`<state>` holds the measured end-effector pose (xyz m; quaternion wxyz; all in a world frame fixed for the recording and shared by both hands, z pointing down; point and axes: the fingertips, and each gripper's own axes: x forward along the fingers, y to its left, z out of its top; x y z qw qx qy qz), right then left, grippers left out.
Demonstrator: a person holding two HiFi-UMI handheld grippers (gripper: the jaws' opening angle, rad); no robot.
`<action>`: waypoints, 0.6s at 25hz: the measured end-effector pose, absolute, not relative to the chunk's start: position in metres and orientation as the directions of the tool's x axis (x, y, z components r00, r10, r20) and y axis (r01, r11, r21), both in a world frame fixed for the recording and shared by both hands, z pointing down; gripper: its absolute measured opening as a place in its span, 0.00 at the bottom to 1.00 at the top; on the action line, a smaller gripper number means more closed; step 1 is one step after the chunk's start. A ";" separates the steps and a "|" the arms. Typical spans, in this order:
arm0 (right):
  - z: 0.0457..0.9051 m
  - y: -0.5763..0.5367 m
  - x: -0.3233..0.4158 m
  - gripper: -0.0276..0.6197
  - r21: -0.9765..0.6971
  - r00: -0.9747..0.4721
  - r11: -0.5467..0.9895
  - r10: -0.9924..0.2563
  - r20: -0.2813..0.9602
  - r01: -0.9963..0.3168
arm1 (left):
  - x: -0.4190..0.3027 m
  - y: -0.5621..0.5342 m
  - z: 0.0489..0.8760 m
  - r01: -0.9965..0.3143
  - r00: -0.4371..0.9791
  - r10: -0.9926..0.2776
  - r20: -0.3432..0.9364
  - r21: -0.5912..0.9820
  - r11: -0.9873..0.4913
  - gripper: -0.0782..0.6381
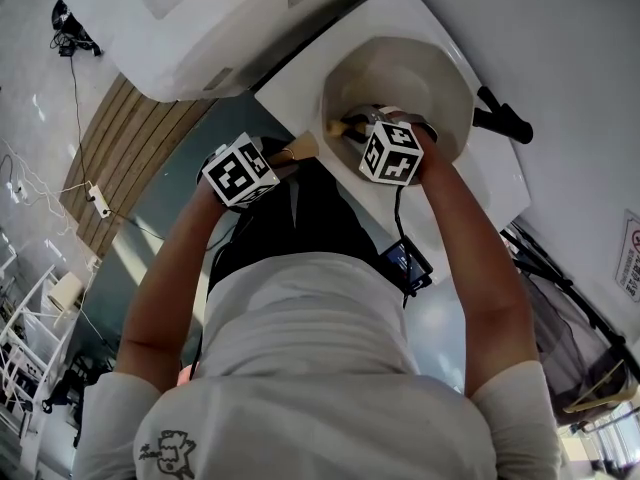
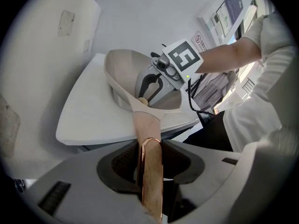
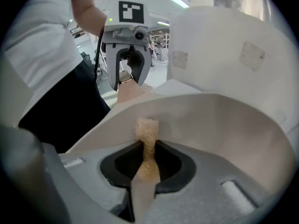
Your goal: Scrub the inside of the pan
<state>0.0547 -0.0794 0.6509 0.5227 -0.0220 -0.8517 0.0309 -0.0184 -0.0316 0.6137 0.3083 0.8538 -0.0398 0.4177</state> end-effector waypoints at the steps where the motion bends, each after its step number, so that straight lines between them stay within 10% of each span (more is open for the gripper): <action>1: 0.651 -0.075 0.057 0.15 -0.123 -0.454 0.992 0.106 0.885 -0.008 | -0.018 -0.032 0.614 -0.326 0.648 0.189 0.738 0.494 -0.806 0.32; 15: 0.650 -0.013 0.134 0.15 -0.598 -0.128 0.742 0.590 0.797 -0.303 | -0.012 -0.030 0.613 -0.322 0.647 0.198 0.736 0.499 -0.804 0.32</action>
